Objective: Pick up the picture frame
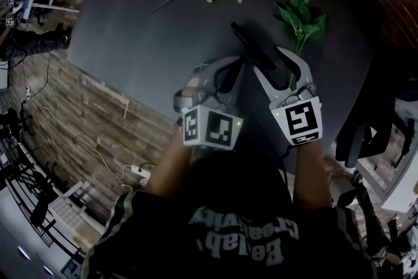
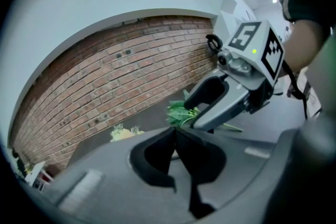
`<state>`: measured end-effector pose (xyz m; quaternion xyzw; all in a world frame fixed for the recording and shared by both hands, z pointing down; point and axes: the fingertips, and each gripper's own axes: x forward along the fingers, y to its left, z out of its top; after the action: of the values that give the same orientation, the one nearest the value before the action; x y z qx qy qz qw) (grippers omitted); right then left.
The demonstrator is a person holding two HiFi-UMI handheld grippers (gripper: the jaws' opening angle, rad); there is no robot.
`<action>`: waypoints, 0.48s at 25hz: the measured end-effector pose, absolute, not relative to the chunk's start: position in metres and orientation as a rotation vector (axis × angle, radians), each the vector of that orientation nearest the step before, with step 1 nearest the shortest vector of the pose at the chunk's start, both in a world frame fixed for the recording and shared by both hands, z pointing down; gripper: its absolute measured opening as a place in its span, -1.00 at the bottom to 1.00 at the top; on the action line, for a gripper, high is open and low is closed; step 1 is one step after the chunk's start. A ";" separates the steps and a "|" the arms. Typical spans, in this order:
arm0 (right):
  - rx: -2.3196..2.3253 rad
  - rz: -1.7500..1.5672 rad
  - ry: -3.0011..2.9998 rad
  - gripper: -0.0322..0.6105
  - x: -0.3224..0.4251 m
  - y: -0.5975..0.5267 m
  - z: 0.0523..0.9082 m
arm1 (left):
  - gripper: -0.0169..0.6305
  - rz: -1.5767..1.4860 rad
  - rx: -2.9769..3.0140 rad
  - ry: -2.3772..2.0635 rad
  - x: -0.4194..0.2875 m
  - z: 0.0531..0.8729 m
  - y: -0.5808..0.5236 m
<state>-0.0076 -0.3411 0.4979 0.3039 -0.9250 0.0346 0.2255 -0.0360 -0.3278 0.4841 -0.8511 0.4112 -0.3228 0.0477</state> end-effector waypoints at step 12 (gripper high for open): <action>0.783 0.163 -2.498 -0.14 -0.008 -0.347 0.546 | -0.94 -1.028 -2.643 1.241 -0.034 0.516 -0.341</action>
<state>-0.0084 -0.3470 0.5458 0.2884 -0.9205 0.0601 0.2565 -0.0337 -0.3408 0.5164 -0.8536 0.4007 -0.3321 0.0229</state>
